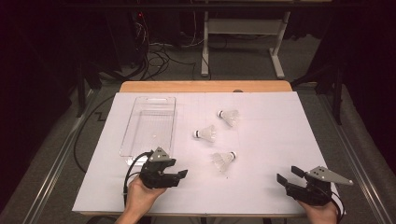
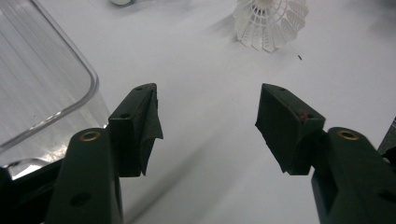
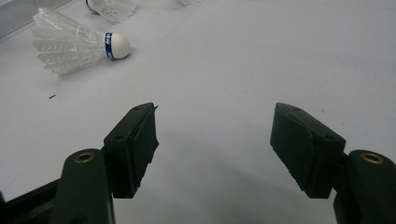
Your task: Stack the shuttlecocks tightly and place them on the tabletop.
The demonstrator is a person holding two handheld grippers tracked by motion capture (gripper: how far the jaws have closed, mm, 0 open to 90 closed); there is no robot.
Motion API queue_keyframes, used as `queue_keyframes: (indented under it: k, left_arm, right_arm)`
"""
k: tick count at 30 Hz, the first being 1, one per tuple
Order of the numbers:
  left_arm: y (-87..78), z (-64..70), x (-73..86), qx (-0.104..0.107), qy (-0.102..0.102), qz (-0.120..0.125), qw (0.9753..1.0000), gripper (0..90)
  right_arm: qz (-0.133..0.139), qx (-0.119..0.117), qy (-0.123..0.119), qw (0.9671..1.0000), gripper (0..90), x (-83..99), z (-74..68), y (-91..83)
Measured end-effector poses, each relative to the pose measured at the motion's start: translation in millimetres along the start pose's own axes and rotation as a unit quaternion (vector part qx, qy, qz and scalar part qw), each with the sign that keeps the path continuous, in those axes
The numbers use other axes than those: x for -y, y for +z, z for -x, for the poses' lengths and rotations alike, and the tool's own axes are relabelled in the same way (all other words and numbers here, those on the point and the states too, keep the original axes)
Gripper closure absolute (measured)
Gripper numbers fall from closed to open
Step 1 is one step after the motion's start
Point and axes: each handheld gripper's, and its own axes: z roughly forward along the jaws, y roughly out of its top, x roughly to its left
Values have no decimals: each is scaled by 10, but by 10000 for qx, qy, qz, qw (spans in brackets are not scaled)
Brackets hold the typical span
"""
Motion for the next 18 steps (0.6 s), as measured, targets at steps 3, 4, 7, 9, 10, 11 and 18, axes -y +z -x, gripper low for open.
queue_keyframes:
  k: [3,4,7,9,10,11,18]
  left_arm:
    - [-23,-3,37,-3,-30,25,10000,392]
    - [-32,-5,47,0,-33,28,10000,391]
    - [-60,-8,73,-3,-31,43,10000,390]
    - [-77,-6,92,-10,-49,62,10000,389]
    - [-86,-9,99,-24,-27,58,10000,390]
    - [-90,-6,106,-28,-41,66,10000,390]
    - [-145,-29,168,-74,-61,112,9999,385]
  right_arm:
    - [1,1,-1,10000,322,0,0,0]
    - [0,1,-2,10000,322,0,0,0]
    - [3,1,-5,10000,322,0,-2,0]
    - [1,3,0,10000,322,0,-2,-1]
    - [0,4,0,10000,322,0,-2,0]
    - [-1,3,-2,10000,322,0,-2,0]
    - [1,2,-8,10000,322,0,-1,0]
